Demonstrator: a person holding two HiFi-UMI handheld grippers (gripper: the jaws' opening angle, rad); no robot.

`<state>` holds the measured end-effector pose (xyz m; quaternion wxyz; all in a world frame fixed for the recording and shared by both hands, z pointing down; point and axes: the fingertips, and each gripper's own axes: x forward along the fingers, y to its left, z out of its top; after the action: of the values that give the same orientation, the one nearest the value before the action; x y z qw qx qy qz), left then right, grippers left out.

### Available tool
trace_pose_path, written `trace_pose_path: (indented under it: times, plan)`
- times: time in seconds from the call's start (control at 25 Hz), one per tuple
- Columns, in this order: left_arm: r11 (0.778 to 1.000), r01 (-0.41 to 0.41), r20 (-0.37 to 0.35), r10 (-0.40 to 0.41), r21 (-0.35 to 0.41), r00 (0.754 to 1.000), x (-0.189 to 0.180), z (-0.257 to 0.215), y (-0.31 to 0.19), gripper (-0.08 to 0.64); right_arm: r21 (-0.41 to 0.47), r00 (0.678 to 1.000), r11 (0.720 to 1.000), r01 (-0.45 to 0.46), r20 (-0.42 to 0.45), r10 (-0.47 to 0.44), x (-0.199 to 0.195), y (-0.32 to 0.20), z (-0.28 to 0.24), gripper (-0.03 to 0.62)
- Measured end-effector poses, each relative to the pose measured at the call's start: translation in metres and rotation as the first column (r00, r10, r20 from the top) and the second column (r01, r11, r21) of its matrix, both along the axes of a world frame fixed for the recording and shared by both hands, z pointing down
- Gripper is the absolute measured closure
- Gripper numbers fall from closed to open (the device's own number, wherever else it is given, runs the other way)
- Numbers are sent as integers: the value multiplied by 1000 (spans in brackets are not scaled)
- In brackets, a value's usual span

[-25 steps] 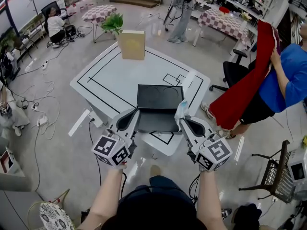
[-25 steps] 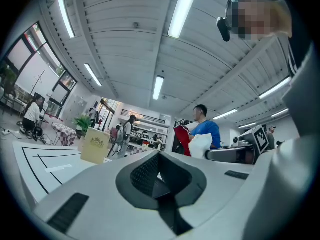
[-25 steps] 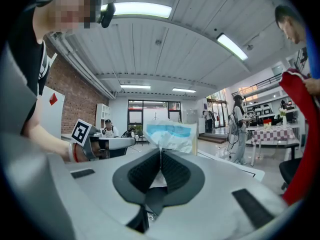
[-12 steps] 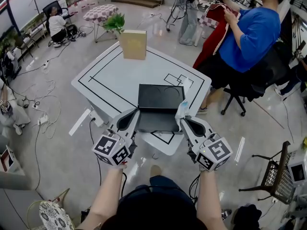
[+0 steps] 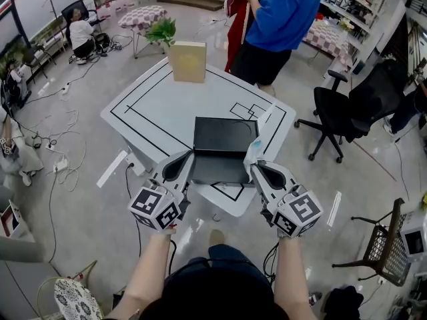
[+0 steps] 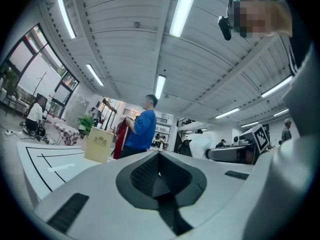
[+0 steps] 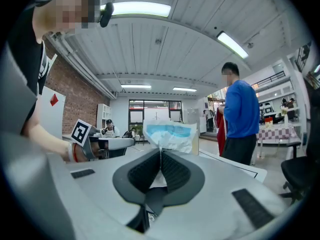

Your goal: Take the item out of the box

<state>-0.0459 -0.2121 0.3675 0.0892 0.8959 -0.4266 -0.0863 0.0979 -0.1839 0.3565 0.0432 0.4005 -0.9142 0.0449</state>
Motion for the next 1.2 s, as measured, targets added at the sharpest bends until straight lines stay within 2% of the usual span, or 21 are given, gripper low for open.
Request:
trace_pose_path:
  times: [1.2]
  plan:
    - [1000, 26, 13, -25, -16, 1000, -1, 9, -3, 552, -8, 1000, 1000, 14, 7, -14, 4, -4, 6, 583]
